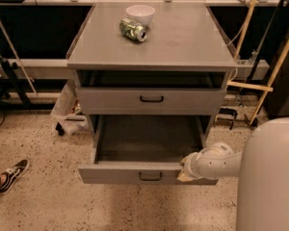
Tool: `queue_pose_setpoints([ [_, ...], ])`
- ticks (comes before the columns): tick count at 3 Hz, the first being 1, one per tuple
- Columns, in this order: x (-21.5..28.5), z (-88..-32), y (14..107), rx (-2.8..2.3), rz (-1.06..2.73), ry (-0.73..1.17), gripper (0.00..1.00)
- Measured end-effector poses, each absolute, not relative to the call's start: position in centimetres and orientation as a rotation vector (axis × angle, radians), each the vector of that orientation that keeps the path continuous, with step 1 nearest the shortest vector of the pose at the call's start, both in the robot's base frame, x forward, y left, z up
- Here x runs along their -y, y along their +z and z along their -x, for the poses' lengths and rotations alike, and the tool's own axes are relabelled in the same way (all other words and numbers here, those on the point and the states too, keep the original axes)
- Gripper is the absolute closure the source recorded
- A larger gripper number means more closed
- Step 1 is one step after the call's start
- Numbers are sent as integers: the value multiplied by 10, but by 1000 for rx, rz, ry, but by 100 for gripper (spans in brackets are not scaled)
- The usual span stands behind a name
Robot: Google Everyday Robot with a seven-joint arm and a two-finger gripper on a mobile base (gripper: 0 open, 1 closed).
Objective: Open middle drawer
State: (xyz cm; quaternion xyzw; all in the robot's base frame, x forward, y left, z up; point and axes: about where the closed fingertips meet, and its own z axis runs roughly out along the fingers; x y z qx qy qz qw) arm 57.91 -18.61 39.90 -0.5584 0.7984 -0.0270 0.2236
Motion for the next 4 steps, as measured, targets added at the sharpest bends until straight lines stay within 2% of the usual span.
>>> queue_pose_setpoints([
  [4,187,-565,398,-2243,1523,-67,100],
])
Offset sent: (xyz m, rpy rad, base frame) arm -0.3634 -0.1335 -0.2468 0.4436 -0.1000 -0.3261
